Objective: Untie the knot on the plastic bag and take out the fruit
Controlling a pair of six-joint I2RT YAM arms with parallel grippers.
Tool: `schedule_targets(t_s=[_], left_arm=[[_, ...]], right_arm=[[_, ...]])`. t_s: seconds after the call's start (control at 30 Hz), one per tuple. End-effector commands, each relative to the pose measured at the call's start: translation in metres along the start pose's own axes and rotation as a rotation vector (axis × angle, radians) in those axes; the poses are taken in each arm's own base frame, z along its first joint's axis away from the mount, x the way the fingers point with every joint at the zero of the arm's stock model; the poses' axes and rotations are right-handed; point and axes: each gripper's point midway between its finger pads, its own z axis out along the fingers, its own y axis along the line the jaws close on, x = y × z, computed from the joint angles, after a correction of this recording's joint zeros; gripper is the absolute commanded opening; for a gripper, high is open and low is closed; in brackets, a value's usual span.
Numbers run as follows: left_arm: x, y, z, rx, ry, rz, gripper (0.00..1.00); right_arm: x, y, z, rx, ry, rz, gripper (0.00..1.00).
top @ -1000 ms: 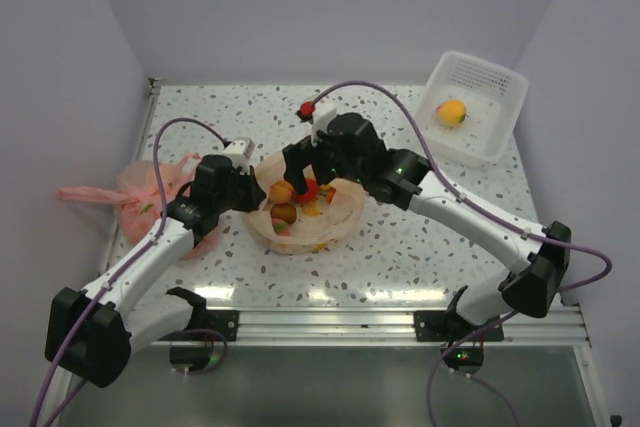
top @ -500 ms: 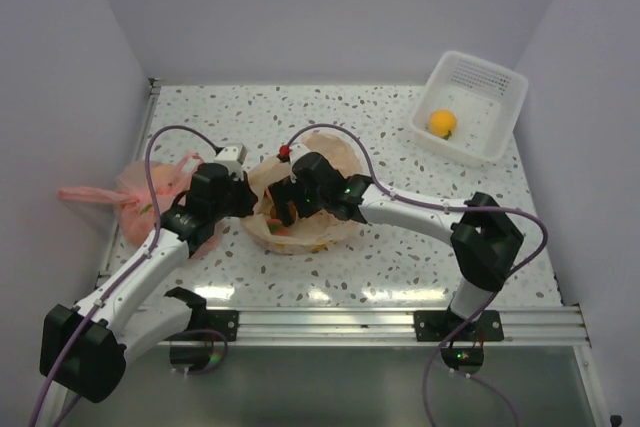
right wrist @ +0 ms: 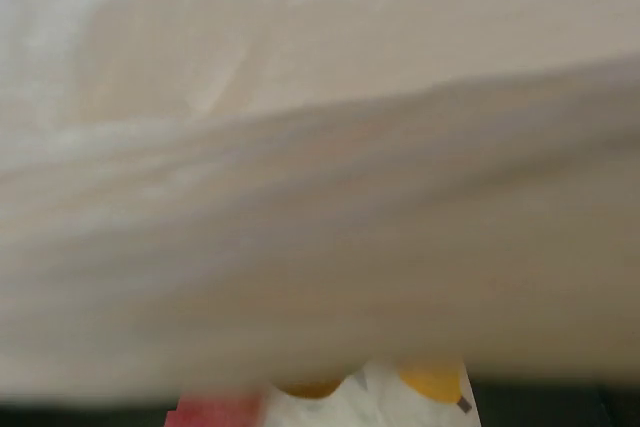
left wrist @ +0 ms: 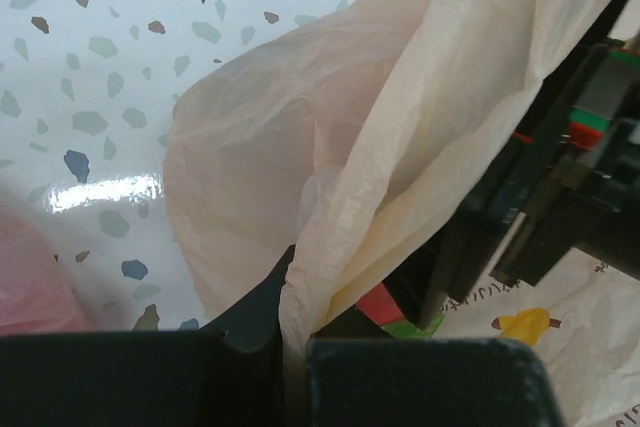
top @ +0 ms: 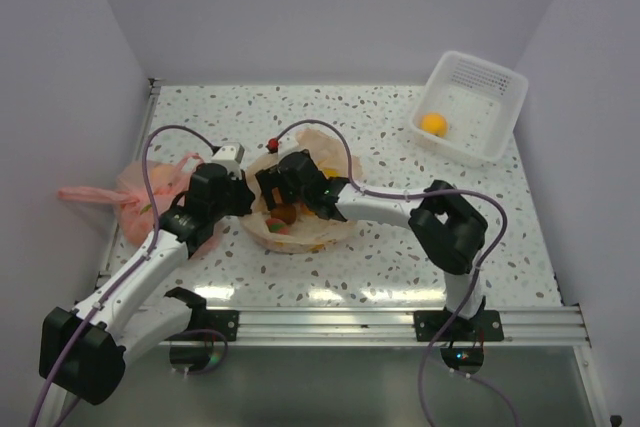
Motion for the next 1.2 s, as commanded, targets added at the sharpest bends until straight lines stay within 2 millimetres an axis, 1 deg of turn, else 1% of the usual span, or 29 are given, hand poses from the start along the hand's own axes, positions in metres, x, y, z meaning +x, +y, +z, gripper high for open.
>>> schedule_targets(t_s=[0.0,0.07,0.13,0.2,0.27,0.3,0.33,0.4,0.43,0.47,0.5,0.53,0.57,0.6,0.63,0.67,0.73,0.77,0.8,0.83,0.93,0.97,1.0,1.03,1.07,1.1,1.13,1.17], left_arm=[[-0.006,-0.005,0.0,0.025,-0.03,0.019,0.0],[-0.007,-0.005,0.001,0.028,-0.029,0.019,0.0],[-0.006,-0.005,0.001,0.028,-0.029,0.019,0.0],[-0.006,-0.004,0.001,0.023,-0.029,0.021,0.0],[-0.007,-0.004,0.001,0.02,-0.032,0.021,0.0],[-0.007,-0.004,0.001,0.02,-0.032,0.021,0.0],[-0.008,-0.004,0.002,0.018,-0.033,0.02,0.0],[-0.007,-0.003,0.002,0.012,-0.03,0.018,0.0],[-0.007,-0.003,0.002,0.011,-0.028,0.019,0.0],[-0.007,-0.002,0.002,0.008,-0.029,0.019,0.0],[-0.007,-0.002,0.003,0.006,-0.027,0.018,0.0],[-0.008,-0.002,0.002,0.006,-0.032,0.016,0.0],[-0.007,-0.001,0.003,0.0,-0.027,0.017,0.0],[-0.008,-0.001,0.003,0.0,-0.029,0.018,0.0],[-0.007,0.0,0.003,-0.003,-0.025,0.016,0.0],[-0.007,0.0,0.003,-0.006,-0.024,0.015,0.0],[-0.006,0.001,0.004,-0.012,-0.018,0.017,0.0],[-0.006,0.002,0.004,-0.015,-0.018,0.016,0.0],[-0.005,0.002,0.004,-0.015,-0.013,0.017,0.0],[-0.005,0.002,0.005,-0.016,-0.013,0.016,0.0],[-0.004,0.001,0.005,-0.011,-0.008,0.015,0.0],[-0.003,0.001,0.006,-0.011,-0.005,0.016,0.0],[-0.002,0.0,0.006,-0.008,-0.001,0.017,0.0],[-0.002,0.001,0.006,-0.009,0.0,0.016,0.0],[-0.001,0.001,0.006,-0.009,0.004,0.016,0.0],[-0.001,0.001,0.006,-0.01,0.003,0.016,0.0],[-0.001,0.001,0.006,-0.009,0.004,0.016,0.0],[-0.001,0.001,0.005,-0.009,0.004,0.015,0.0]], right_arm=[[-0.037,0.002,0.017,0.0,-0.137,-0.007,0.99],[-0.033,0.0,0.025,-0.012,-0.121,-0.002,0.99],[-0.032,-0.001,0.031,-0.009,-0.113,-0.001,0.96],[-0.035,0.0,0.03,-0.018,-0.124,-0.007,0.83],[-0.033,0.0,0.026,-0.029,-0.121,-0.014,0.68],[-0.035,0.001,0.023,-0.035,-0.126,-0.019,0.51],[-0.042,0.0,0.015,-0.038,-0.142,-0.018,0.45],[-0.038,0.001,0.007,-0.055,-0.127,-0.033,0.33],[-0.047,0.003,-0.004,-0.07,-0.143,-0.034,0.31],[-0.038,0.003,-0.009,-0.089,-0.115,-0.05,0.28],[-0.038,0.005,-0.015,-0.102,-0.107,-0.056,0.25],[-0.037,0.006,-0.021,-0.117,-0.097,-0.065,0.24],[-0.04,0.006,-0.034,-0.133,-0.1,-0.072,0.23],[-0.035,0.008,-0.041,-0.153,-0.076,-0.087,0.22],[-0.035,0.008,-0.056,-0.172,-0.061,-0.104,0.19],[-0.042,0.008,-0.064,-0.177,-0.081,-0.101,0.18],[-0.038,0.012,-0.081,-0.223,-0.051,-0.125,0.17],[-0.044,0.011,-0.096,-0.233,-0.052,-0.136,0.16],[-0.045,0.02,-0.107,-0.292,-0.044,-0.14,0.16],[-0.049,0.024,-0.114,-0.315,-0.044,-0.142,0.16],[-0.073,0.035,-0.141,-0.38,-0.074,-0.153,0.15],[-0.09,0.037,-0.151,-0.384,-0.104,-0.161,0.14],[-0.103,0.035,-0.159,-0.373,-0.135,-0.162,0.13],[-0.117,0.027,-0.163,-0.333,-0.167,-0.16,0.13],[-0.136,0.02,-0.171,-0.296,-0.21,-0.162,0.12],[-0.15,0.001,-0.173,-0.236,-0.239,-0.152,0.12],[-0.161,-0.013,-0.177,-0.185,-0.262,-0.145,0.12],[-0.178,-0.038,-0.18,-0.079,-0.3,-0.124,0.13]])
